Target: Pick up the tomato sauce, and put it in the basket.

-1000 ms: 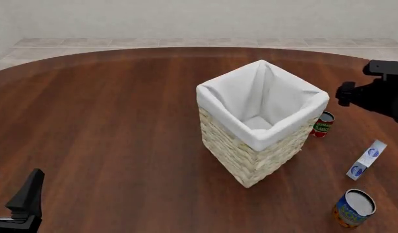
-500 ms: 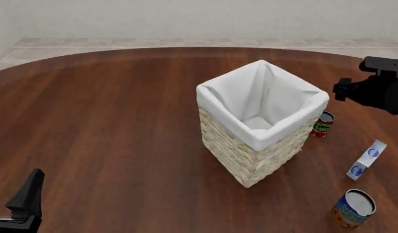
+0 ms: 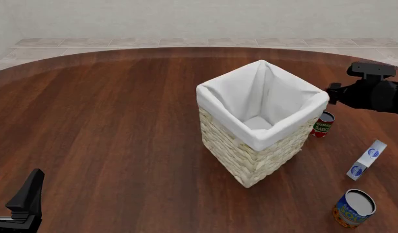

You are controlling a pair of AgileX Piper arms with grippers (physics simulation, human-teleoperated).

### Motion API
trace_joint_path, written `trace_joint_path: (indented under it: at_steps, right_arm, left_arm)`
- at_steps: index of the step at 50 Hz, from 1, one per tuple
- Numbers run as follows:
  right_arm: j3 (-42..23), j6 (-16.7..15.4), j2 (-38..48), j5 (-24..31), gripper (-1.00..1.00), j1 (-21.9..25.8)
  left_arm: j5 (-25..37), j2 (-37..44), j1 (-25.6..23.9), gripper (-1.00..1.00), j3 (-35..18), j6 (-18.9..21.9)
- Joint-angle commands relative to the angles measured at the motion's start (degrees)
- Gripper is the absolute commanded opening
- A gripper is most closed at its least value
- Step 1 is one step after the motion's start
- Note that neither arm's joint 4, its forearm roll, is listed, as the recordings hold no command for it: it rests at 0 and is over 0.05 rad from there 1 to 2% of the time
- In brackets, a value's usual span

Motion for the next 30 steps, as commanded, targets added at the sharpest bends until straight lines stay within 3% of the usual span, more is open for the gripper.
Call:
trace_joint_path:
  at_steps: [1, 8, 30]
  right_arm:
    - [-0.85, 0.62, 1.45, 0.57, 1.00, 1.37]
    - [-0.76, 1.71, 1.88, 0.82, 1.00, 2.39]
    - [-0.88, 1.04, 4.84, -0.27, 1.00, 1.66]
  left_arm:
    - [0.00, 0.00, 0.00, 1.00, 0.00, 0.00]
    - [0.00, 0.00, 0.00, 1.00, 0.00, 0.00]
    - [0.00, 0.00, 0.00, 1.00, 0.00, 0.00]
